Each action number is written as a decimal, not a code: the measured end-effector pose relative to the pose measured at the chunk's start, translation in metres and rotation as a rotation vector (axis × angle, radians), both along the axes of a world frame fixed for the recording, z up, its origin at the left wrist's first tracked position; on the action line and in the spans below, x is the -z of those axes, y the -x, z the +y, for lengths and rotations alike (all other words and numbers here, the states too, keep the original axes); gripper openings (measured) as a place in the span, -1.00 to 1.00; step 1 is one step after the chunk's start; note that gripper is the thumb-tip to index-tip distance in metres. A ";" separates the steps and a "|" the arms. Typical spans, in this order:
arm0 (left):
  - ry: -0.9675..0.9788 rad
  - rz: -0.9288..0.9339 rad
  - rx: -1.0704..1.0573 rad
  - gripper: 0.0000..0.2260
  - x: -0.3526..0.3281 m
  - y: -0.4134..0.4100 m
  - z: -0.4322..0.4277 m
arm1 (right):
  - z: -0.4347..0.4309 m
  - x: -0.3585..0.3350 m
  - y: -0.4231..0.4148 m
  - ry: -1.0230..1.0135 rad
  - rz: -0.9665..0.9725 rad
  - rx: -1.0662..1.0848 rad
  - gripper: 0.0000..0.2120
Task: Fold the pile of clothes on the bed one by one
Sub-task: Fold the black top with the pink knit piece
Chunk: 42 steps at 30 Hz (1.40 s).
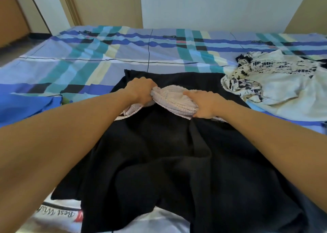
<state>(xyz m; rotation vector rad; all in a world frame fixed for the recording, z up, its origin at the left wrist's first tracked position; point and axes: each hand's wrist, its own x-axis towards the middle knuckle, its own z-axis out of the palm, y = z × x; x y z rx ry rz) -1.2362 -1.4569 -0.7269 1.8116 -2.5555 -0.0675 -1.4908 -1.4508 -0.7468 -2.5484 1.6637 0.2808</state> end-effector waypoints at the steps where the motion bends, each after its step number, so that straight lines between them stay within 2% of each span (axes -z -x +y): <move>1: -0.030 0.008 0.012 -0.83 -0.002 -0.001 0.000 | 0.000 -0.002 -0.001 0.059 0.039 -0.030 -0.24; 4: -0.055 -0.033 0.063 -0.75 -0.017 -0.001 0.003 | 0.001 -0.028 0.001 0.213 0.006 -0.064 -0.59; 8: 0.044 -0.066 0.164 -0.77 -0.062 -0.001 0.025 | 0.025 -0.089 0.015 0.167 -0.163 -0.098 -0.74; 11: 0.112 -0.171 0.262 -0.92 -0.089 0.002 0.073 | 0.073 -0.123 0.023 0.159 -0.082 -0.178 -0.70; 12: 0.127 -0.246 0.283 -0.90 -0.090 0.004 0.091 | 0.093 -0.125 0.023 0.151 -0.045 -0.181 -0.69; 15: 0.081 -0.483 0.339 -0.68 -0.063 0.015 0.143 | 0.143 -0.092 0.021 0.065 0.188 -0.231 -0.65; 17: -0.074 -0.505 0.373 -0.61 -0.034 0.020 0.171 | 0.162 -0.062 0.019 -0.125 0.324 -0.298 -0.37; 19: -0.237 -0.426 0.383 -0.53 -0.027 0.016 0.182 | 0.163 -0.054 0.027 -0.397 0.284 -0.283 -0.05; 20: -0.318 -0.389 0.370 -0.42 -0.031 0.012 0.178 | 0.157 -0.059 0.033 -0.521 0.223 -0.226 0.04; 21: -0.434 -0.347 0.324 -0.31 -0.039 0.007 0.168 | 0.148 -0.067 0.038 -0.633 0.153 -0.162 0.02; 22: -0.552 -0.234 0.268 -0.25 -0.047 0.001 0.156 | 0.134 -0.072 0.044 -0.704 0.039 -0.106 -0.10; 23: -0.632 -0.062 0.185 -0.23 -0.052 -0.005 0.139 | 0.118 -0.075 0.049 -0.701 -0.119 -0.058 -0.26; 24: -0.611 0.112 0.091 -0.21 -0.049 -0.013 0.119 | 0.100 -0.073 0.053 -0.595 -0.291 0.001 -0.39; 25: -0.479 0.217 -0.011 -0.15 -0.041 -0.025 0.095 | 0.079 -0.066 0.062 -0.433 -0.427 0.067 -0.43; 26: -0.318 0.250 -0.119 -0.04 -0.030 -0.037 0.073 | 0.057 -0.055 0.072 -0.268 -0.505 0.128 -0.39; 27: -0.200 0.194 -0.233 0.06 -0.019 -0.050 0.053 | 0.037 -0.044 0.081 -0.141 -0.530 0.207 -0.28; 28: -0.159 0.153 -0.359 0.13 -0.008 -0.060 0.038 | 0.019 -0.033 0.090 -0.091 -0.528 0.296 -0.15; 30: -0.218 0.245 -0.559 0.23 0.011 -0.070 0.013 | -0.007 -0.015 0.101 -0.160 -0.546 0.465 0.05; 32: -0.267 0.413 -0.558 0.15 0.026 -0.070 -0.002 | -0.024 -0.001 0.106 -0.203 -0.544 0.497 0.15; 33: -0.272 0.471 -0.502 0.00 0.030 -0.069 -0.005 | -0.028 0.002 0.105 -0.197 -0.524 0.456 0.14; 35: -0.282 0.514 -0.364 -0.32 0.035 -0.068 -0.005 | -0.033 0.006 0.097 -0.232 -0.521 0.315 -0.04; 36: -0.260 0.517 -0.318 -0.41 0.034 -0.070 -0.007 | -0.035 0.005 0.091 -0.262 -0.516 0.235 -0.18; 39: -0.166 0.545 -0.270 -0.45 0.028 -0.085 -0.029 | -0.057 -0.009 0.077 -0.220 -0.493 0.141 -0.55; 42: -0.030 0.517 -0.270 -0.47 0.016 -0.082 -0.072 | -0.105 -0.031 0.061 0.089 -0.497 0.201 -0.71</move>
